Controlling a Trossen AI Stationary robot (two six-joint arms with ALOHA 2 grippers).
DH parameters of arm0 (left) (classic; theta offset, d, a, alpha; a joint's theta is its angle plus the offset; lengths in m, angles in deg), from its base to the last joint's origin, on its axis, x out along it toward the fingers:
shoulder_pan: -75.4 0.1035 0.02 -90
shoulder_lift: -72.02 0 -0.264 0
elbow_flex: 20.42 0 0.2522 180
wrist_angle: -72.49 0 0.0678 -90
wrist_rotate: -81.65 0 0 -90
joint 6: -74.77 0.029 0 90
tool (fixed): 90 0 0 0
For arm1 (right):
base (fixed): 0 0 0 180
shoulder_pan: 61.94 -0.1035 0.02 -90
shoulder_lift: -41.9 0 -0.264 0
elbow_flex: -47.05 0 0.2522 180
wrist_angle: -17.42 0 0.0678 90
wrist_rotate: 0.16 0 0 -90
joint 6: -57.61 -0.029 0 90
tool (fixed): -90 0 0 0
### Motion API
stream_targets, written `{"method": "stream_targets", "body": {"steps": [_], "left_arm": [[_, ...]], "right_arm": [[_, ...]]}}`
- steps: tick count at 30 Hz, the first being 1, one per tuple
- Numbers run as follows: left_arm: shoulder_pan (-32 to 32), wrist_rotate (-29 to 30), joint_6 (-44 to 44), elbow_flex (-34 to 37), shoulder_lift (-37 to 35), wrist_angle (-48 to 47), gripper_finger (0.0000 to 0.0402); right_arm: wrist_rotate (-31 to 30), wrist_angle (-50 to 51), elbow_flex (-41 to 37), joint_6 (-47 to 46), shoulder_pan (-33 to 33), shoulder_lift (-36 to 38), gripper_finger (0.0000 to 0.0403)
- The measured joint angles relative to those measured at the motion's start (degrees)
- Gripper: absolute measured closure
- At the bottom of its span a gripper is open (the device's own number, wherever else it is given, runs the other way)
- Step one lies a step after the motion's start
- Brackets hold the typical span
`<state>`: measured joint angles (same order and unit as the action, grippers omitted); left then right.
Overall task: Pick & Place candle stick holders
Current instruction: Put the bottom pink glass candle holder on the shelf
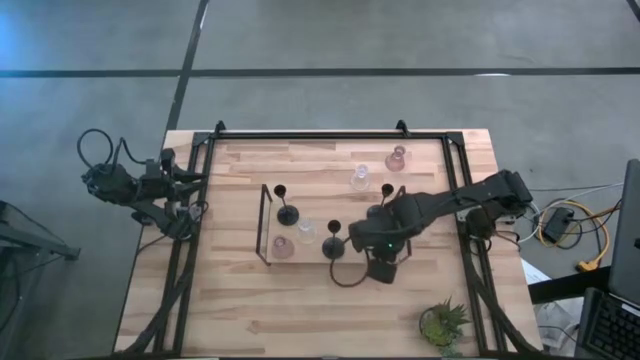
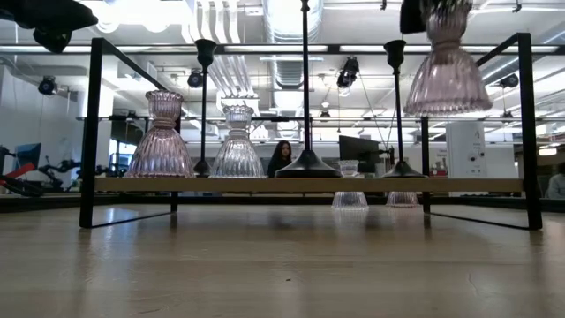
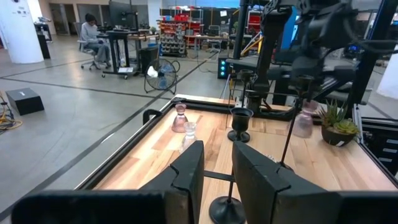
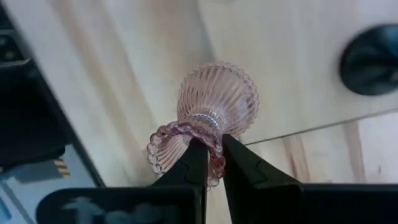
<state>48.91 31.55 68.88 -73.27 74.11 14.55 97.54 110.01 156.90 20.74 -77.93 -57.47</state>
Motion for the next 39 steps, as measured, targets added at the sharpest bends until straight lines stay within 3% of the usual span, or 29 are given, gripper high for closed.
{"method": "stream_targets", "body": {"steps": [9, 18, 39], "left_arm": [[0.0, 0.0, 0.0, 0.0, 0.0, -0.01, 0.0313], [0.0, -0.01, 0.0, 0.0, 0.0, -0.04, 0.0313], [-0.01, -0.02, 0.0, 0.0, 0.0, -0.02, 0.0314]], "right_arm": [[-4.84, -1.19, -4.56, -6.05, 0.93, 1.63, 0.0384], [-4.79, -10.16, -14.17, -13.46, 1.98, 7.68, 0.0384], [-4.31, -14.77, -21.33, -15.05, 3.89, 9.01, 0.0384]]}}
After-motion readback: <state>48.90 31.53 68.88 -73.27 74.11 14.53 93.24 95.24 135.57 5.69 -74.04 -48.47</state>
